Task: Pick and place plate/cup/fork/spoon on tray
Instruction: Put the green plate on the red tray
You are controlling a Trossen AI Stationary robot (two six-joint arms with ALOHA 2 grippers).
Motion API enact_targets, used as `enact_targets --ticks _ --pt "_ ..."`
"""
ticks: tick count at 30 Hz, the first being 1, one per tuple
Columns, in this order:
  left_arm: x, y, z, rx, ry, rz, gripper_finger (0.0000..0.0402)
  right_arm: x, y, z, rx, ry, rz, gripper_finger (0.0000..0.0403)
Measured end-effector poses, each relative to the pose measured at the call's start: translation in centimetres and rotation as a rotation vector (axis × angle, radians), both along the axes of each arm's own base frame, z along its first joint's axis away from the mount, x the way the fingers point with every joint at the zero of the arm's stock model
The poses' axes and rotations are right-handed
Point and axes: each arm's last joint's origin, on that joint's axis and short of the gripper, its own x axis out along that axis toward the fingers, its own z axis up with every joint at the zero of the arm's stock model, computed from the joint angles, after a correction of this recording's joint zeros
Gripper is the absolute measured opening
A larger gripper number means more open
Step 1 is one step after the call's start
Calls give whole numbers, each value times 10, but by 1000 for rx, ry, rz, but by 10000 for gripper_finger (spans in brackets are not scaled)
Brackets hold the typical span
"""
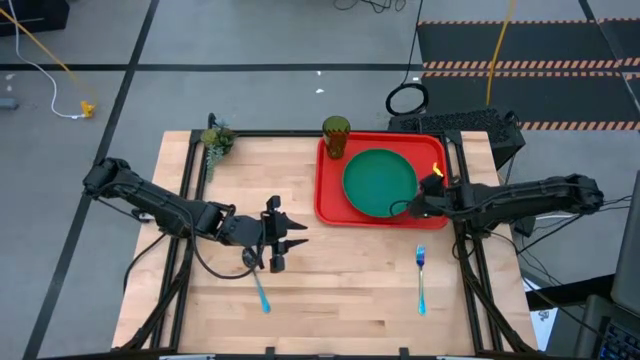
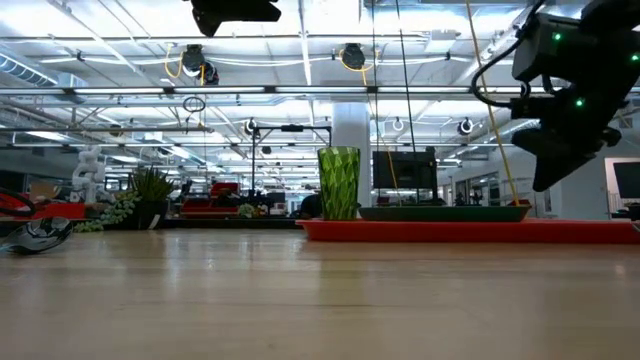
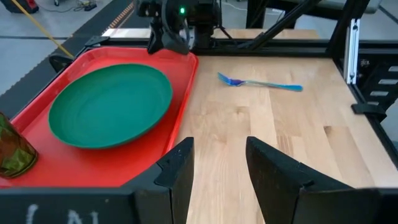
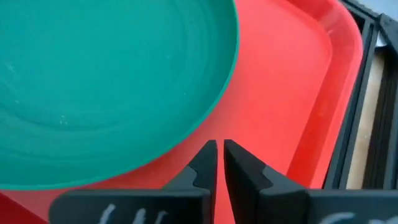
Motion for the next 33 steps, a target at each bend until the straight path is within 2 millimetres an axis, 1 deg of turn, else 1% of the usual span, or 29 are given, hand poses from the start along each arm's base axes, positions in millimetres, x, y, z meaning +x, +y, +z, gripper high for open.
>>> enact_targets --ticks 10,16,24,30,33 --pt "1 0 2 3 -18 -3 150 2 -4 -25 58 -2 7 20" --pt "1 1 2 7 -19 -3 150 9 -7 -34 53 -19 43 20" --pt "1 1 2 11 -18 -1 150 20 -8 -38 25 -76 102 20" --pt "1 1 2 13 -18 -2 150 23 -8 -37 14 -94 126 20" --pt "1 1 2 14 -17 -2 150 25 -6 -32 72 -104 167 20"
